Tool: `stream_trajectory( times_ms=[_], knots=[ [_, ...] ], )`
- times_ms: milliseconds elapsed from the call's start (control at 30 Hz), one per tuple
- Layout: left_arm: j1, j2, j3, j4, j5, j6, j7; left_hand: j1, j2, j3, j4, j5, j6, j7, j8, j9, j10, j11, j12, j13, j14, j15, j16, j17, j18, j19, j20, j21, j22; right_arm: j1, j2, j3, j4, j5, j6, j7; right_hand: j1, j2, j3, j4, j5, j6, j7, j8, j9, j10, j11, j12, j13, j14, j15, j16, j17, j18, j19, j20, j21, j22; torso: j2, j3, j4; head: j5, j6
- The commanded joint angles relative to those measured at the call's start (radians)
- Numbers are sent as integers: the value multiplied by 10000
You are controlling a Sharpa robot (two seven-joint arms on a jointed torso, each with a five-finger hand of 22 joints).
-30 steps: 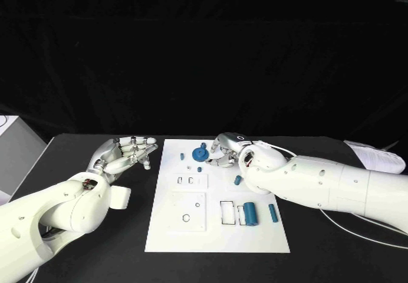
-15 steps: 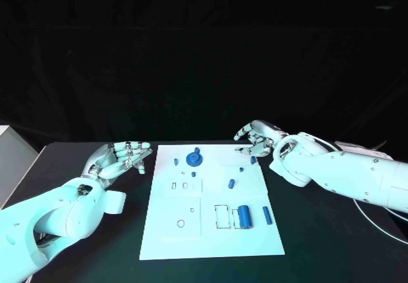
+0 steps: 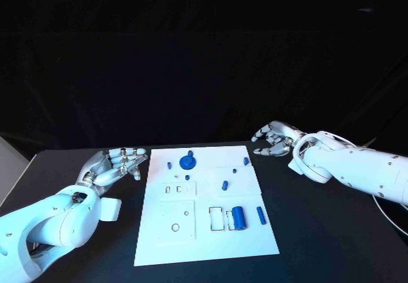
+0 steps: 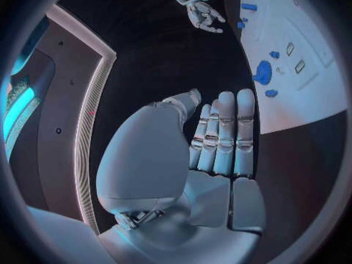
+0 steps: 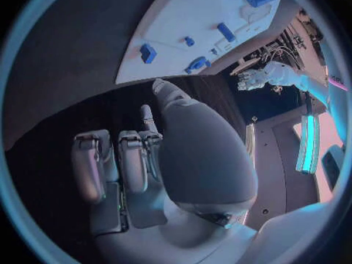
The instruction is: Assemble the parts on the task board
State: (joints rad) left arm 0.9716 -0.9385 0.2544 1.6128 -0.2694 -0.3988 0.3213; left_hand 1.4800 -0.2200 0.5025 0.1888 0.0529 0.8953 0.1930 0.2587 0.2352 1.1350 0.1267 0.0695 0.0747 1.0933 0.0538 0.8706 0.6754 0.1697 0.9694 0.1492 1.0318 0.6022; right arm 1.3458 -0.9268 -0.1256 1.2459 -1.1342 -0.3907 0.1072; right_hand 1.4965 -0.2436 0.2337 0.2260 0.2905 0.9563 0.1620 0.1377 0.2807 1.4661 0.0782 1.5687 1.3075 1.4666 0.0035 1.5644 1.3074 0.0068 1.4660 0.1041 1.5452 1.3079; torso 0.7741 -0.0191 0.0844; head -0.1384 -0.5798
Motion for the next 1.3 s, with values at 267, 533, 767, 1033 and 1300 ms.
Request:
stream_trajectory(
  times_ms=[267, 533, 767, 1033, 1300],
  knots=[
    [-51, 0, 6, 31, -40, 215, 70, -87, 27, 53, 7, -10, -11, 8, -2, 12, 90, 7, 77, 15, -52, -18, 45, -14, 154, -81, -9, 65, 18, -300, 212, -12, -138, -1191, 685, -115, 41, -78, -159, 59, -66, -255, -6, -161, -54, 1047, 14, 21, 2633, 1042, -13, 64, 2634, 11, 895, 10, 4, 2360, 37, 8, 31, 26, -113],
    [-64, -46, 7, 55, -56, 214, 71, -87, 27, 53, 7, -10, -11, 8, -2, 12, 90, 7, 77, 15, -52, -18, 45, -14, 154, -81, -9, 65, 18, -447, 398, -13, -350, -1204, 576, -288, -21, -53, -246, 147, -181, -302, 28, -188, -64, 1047, 43, 21, 2633, 1042, 20, 64, 2634, -6, 929, 30, 58, 2418, 64, 27, 40, 73, -218],
    [-67, -60, 7, 64, -66, 217, 69, -87, 27, 53, 7, -10, -11, 8, -2, 12, 90, 7, 77, 15, -52, -18, 45, -14, 154, -81, -9, 65, 18, -527, 635, -12, -556, -1179, 405, -341, -36, 51, -251, 223, -113, -256, 40, -167, -55, 1047, 57, 21, 2633, 1042, 31, 64, 2634, -21, 957, 43, 105, 2468, 54, 17, 30, 70, -275],
    [-68, -78, 7, 73, -68, 233, 56, -90, 24, 60, -4, -9, -11, 3, -1, 17, 106, 2, 83, 21, -52, -24, 48, -17, 156, -88, -12, 75, 21, -596, 855, -15, -803, -1144, 229, -499, -80, 150, -250, 330, -4, -196, 53, -141, -46, 1047, 69, 21, 2633, 1042, 45, 64, 2634, -61, 1035, 56, 234, 2605, 48, 12, 35, 82, -297],
    [-69, -93, 7, 78, -69, 232, 38, -94, 21, 60, -5, -10, -14, 2, -3, 18, 102, 3, 80, 21, -52, -24, 49, -18, 156, -91, -13, 78, 22, -714, 1018, -18, -879, -1052, 289, -545, -261, 452, -129, 593, 120, -70, 51, -94, -37, 1047, 70, 21, 2633, 1042, 42, 64, 2634, -68, 1048, 60, 256, 2629, 55, 20, 34, 107, -332]
  ],
)
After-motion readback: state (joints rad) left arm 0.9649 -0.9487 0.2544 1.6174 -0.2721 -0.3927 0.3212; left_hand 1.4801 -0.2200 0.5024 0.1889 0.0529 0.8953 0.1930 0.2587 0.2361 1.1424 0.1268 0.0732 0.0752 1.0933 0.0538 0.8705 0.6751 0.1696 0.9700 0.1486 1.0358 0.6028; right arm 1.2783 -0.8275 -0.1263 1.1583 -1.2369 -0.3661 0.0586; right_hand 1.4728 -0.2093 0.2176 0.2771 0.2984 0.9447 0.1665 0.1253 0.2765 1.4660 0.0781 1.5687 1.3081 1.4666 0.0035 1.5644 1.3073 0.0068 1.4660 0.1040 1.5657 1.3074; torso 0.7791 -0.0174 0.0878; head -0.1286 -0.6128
